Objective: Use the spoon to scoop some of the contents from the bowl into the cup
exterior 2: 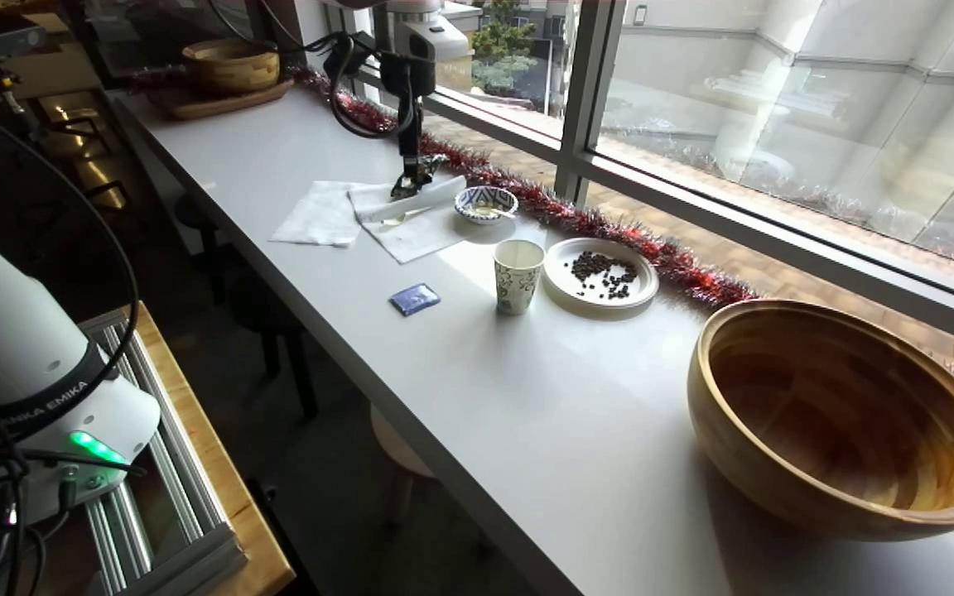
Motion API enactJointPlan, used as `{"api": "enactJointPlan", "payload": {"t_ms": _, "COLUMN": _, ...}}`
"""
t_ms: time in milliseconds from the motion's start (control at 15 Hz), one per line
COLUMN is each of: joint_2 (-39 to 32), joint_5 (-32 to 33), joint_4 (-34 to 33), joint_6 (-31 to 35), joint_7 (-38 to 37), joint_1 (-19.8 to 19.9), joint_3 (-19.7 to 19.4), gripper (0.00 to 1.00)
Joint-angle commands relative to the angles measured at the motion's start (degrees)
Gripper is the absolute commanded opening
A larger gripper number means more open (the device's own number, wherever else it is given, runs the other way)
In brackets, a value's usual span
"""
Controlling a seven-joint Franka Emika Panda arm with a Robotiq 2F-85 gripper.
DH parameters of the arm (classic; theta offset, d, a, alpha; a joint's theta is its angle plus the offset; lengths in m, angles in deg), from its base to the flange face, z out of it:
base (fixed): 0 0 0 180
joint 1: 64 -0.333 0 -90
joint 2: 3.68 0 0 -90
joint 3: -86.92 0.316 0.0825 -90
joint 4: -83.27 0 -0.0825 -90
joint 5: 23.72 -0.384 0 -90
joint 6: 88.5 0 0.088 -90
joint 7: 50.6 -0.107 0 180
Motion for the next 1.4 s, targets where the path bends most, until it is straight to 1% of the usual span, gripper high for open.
{"api": "enactJointPlan", "payload": {"t_ms": 0, "joint_2": -10.4, "joint_5": -2.6, "joint_4": -11.9, "joint_6": -1.7, "joint_7": -9.3, "joint_1": -2.0, "joint_3": -2.0, "gripper": 1.0}}
{"api": "enactJointPlan", "payload": {"t_ms": 133, "joint_2": -14.3, "joint_5": -4.6, "joint_4": -16.6, "joint_6": -2.1, "joint_7": -13.8, "joint_1": -2.9, "joint_3": -2.7, "gripper": 1.0}}
{"api": "enactJointPlan", "payload": {"t_ms": 400, "joint_2": -20.2, "joint_5": -12.5, "joint_4": -22.5, "joint_6": -0.4, "joint_7": -18.9, "joint_1": -3.4, "joint_3": -3.0, "gripper": 1.0}}
{"api": "enactJointPlan", "payload": {"t_ms": 467, "joint_2": -16.9, "joint_5": -9.4, "joint_4": -18.3, "joint_6": -0.2, "joint_7": -15.9, "joint_1": -3.8, "joint_3": -3.6, "gripper": 1.0}}
{"api": "enactJointPlan", "payload": {"t_ms": 667, "joint_2": -19.6, "joint_5": -11.3, "joint_4": -21.1, "joint_6": -0.2, "joint_7": -17.3, "joint_1": -3.9, "joint_3": -3.6, "gripper": 1.0}}
{"api": "enactJointPlan", "payload": {"t_ms": 1000, "joint_2": -19.8, "joint_5": -11.5, "joint_4": -21.5, "joint_6": -0.2, "joint_7": -17.9, "joint_1": -3.9, "joint_3": -3.6, "gripper": 1.0}}
{"api": "enactJointPlan", "payload": {"t_ms": 1200, "joint_2": -22.7, "joint_5": -16.9, "joint_4": -25.2, "joint_6": -2.4, "joint_7": -18.1, "joint_1": -2.5, "joint_3": -2.7, "gripper": 1.0}}
{"api": "enactJointPlan", "payload": {"t_ms": 1333, "joint_2": -25.3, "joint_5": -21.9, "joint_4": -28.4, "joint_6": -4.6, "joint_7": -17.9, "joint_1": -1.3, "joint_3": -2.1, "gripper": 1.0}}
